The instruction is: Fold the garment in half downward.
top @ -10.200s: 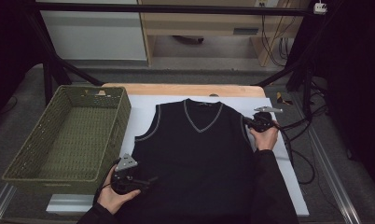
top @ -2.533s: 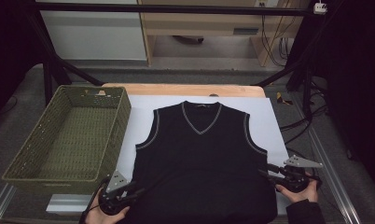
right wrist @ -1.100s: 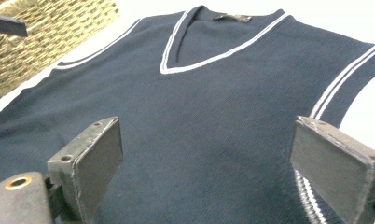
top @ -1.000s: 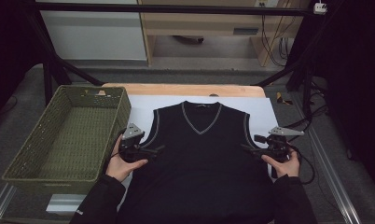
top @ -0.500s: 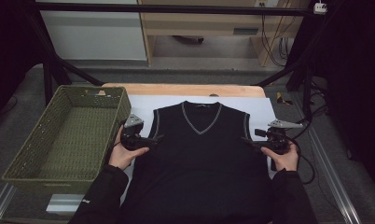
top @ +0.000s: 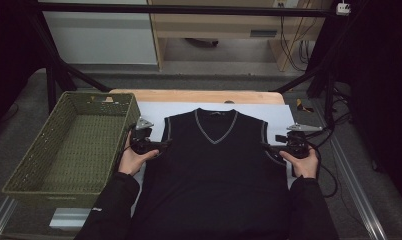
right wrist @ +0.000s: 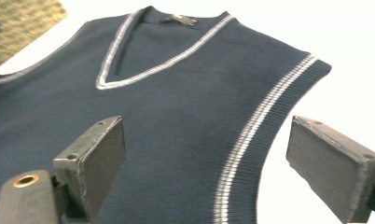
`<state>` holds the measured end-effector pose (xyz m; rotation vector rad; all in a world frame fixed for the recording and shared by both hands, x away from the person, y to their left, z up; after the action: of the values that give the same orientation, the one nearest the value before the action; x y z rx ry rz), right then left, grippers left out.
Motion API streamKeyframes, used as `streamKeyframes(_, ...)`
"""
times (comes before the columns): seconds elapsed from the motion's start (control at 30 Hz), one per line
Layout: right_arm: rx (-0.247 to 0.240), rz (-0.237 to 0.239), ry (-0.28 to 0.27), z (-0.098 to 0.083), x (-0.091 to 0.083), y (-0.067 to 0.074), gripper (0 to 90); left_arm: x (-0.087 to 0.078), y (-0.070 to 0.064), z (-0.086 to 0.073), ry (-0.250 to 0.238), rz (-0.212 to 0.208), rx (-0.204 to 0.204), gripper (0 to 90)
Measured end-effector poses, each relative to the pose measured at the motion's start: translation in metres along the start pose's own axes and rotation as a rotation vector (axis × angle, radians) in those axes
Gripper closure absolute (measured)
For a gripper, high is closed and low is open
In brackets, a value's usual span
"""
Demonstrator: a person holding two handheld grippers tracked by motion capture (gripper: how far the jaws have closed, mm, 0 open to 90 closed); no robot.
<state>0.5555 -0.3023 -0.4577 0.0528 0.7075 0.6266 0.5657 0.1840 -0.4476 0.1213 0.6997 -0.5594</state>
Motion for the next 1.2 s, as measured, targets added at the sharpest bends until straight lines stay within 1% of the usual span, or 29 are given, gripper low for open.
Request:
streamKeyframes(0.07,0.000,-0.013,0.019,0.000,0.003,-0.003,12.7,0.004,0.001,-0.001,0.009,0.008,-0.002,7.6)
streamKeyframes(0.13,0.001,-0.023,0.026,0.000,0.007,-0.005,13.6,0.009,0.003,-0.001,0.011,0.022,0.008,10.7)
streamKeyframes(0.2,0.003,-0.029,0.041,0.001,0.012,-0.008,16.4,0.014,0.005,-0.002,0.018,0.032,0.007,14.5)
streamKeyframes(0.3,-0.002,-0.042,0.050,0.003,0.019,-0.010,21.1,0.022,0.011,-0.004,0.025,0.033,-0.012,19.2)
streamKeyframes(0.4,-0.002,-0.056,0.073,0.004,0.027,-0.013,24.7,0.027,0.014,-0.006,0.029,0.047,-0.007,24.5)
streamKeyframes(0.43,-0.004,-0.069,0.084,0.004,0.031,-0.014,24.8,0.028,0.015,-0.007,0.034,0.051,-0.007,25.6)
streamKeyframes(0.5,-0.003,-0.081,0.101,0.004,0.036,-0.016,26.6,0.031,0.017,-0.008,0.053,0.050,-0.023,29.6)
streamKeyframes(0.57,-0.004,-0.091,0.114,0.004,0.039,-0.017,28.7,0.034,0.018,-0.009,0.065,0.053,-0.018,31.9)
streamKeyframes(0.6,-0.009,-0.094,0.117,0.003,0.041,-0.018,30.5,0.035,0.018,-0.010,0.068,0.052,-0.015,33.7)
streamKeyframes(0.67,-0.020,-0.100,0.143,0.002,0.044,-0.017,33.0,0.037,0.017,-0.010,0.078,0.049,-0.021,35.7)
streamKeyframes(0.7,-0.032,-0.106,0.148,0.001,0.045,-0.017,34.2,0.038,0.017,-0.010,0.081,0.039,-0.026,37.3)
streamKeyframes(0.73,-0.042,-0.111,0.137,0.001,0.046,-0.016,36.7,0.040,0.016,-0.010,0.090,0.040,-0.016,39.1)
streamKeyframes(0.83,-0.068,-0.149,0.127,-0.001,0.046,-0.015,44.3,0.046,0.013,-0.010,0.109,0.037,-0.008,43.8)
streamKeyframes(0.87,-0.075,-0.158,0.114,-0.002,0.046,-0.015,46.9,0.047,0.012,-0.011,0.099,0.044,-0.006,44.7)
streamKeyframes(0.9,-0.074,-0.170,0.102,-0.004,0.046,-0.014,49.3,0.047,0.012,-0.010,0.094,0.043,-0.013,47.1)
streamKeyframes(0.97,-0.074,-0.185,0.081,-0.007,0.046,-0.013,50.6,0.048,0.013,-0.010,0.091,0.040,-0.031,51.3)
streamKeyframes(1.03,-0.074,-0.202,0.092,-0.006,0.047,-0.011,50.7,0.048,0.013,-0.010,0.088,0.032,-0.040,55.9)
streamKeyframes(1.1,-0.067,-0.218,0.104,-0.004,0.048,-0.009,50.6,0.048,0.012,-0.009,0.092,0.033,-0.046,59.4)
streamKeyframes(1.2,-0.057,-0.234,0.141,0.000,0.049,-0.006,50.6,0.048,0.012,-0.008,0.101,0.037,-0.061,61.8)
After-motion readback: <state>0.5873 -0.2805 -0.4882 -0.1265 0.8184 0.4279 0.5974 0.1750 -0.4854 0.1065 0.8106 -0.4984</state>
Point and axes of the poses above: each handheld gripper's, and its own axes: x roughly forward along the jaws, z roughly out of its top, y roughly to its left, the point moved 1 cm from there along x, roughly forward along the jaws, and after that the axes turned 4 degrees about y, right-handed, at the moved point
